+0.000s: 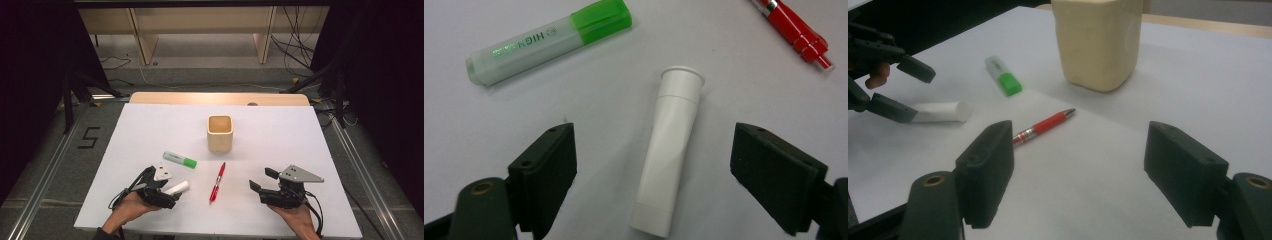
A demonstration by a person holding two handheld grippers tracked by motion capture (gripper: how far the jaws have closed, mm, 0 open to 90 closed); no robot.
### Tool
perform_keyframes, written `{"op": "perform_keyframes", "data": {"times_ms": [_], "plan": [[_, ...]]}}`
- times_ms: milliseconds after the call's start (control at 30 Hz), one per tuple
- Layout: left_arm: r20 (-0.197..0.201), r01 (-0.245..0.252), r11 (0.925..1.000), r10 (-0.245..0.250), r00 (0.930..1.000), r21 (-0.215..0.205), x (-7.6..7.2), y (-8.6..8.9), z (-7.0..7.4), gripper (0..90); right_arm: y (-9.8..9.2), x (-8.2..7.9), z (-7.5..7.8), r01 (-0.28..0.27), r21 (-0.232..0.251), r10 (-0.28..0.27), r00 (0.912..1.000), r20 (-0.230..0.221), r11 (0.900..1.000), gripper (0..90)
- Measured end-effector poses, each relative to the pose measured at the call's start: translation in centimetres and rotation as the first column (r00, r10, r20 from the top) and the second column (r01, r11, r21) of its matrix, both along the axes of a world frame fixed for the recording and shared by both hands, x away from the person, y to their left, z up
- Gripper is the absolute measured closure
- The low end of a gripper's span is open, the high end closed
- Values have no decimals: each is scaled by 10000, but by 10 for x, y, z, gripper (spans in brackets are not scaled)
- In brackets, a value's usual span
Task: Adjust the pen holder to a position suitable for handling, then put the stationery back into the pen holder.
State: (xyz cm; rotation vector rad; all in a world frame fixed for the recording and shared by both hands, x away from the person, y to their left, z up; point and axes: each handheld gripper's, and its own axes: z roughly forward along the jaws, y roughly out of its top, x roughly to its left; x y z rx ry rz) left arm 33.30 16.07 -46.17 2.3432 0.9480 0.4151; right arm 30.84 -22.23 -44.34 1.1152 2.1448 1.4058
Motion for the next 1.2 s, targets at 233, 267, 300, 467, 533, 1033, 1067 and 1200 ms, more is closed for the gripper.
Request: {"op": "perform_keyframes", "data": {"times_ms": [233, 267, 300, 467, 533, 1033, 1067, 1200], "plan": [[-441, 272, 9976, -244, 9987, 637, 4, -3, -1, 206, 4, -5, -2, -155, -31, 155, 9998, -104, 9999, 253], [-498, 300, 9972, -266, 9984, 682, 4, -3, -1, 209, 4, -6, -3, -164, -47, 164, 9998, -104, 9999, 250], [-562, 329, 9966, -287, 9980, 755, 5, -4, 0, 210, 4, -7, -3, -194, -41, 193, 9997, -135, 9998, 247], [-839, 517, 9943, -440, 9955, 928, 7, -5, 0, 231, 5, -10, -4, -214, 10, 214, 9997, -129, 9998, 234], [-913, 589, 9926, -493, 9946, 1060, 8, -6, -1, 239, 6, -11, -5, -240, -4, 239, 9995, -187, 9997, 230], [-1661, 1268, 9712, -936, 9817, 2020, 16, -11, -4, 391, 7, -17, -7, -327, -72, 325, 9992, -223, 9994, 230], [-1716, 1317, 9693, -965, 9804, 2075, 17, -11, -5, 400, 7, -17, -7, -328, -71, 326, 9992, -229, 9994, 230], [-1866, 1379, 9698, -1003, 9773, 2009, 18, -11, -6, 444, 8, -17, -8, -379, -114, 376, 9990, -222, 9992, 231]]}}
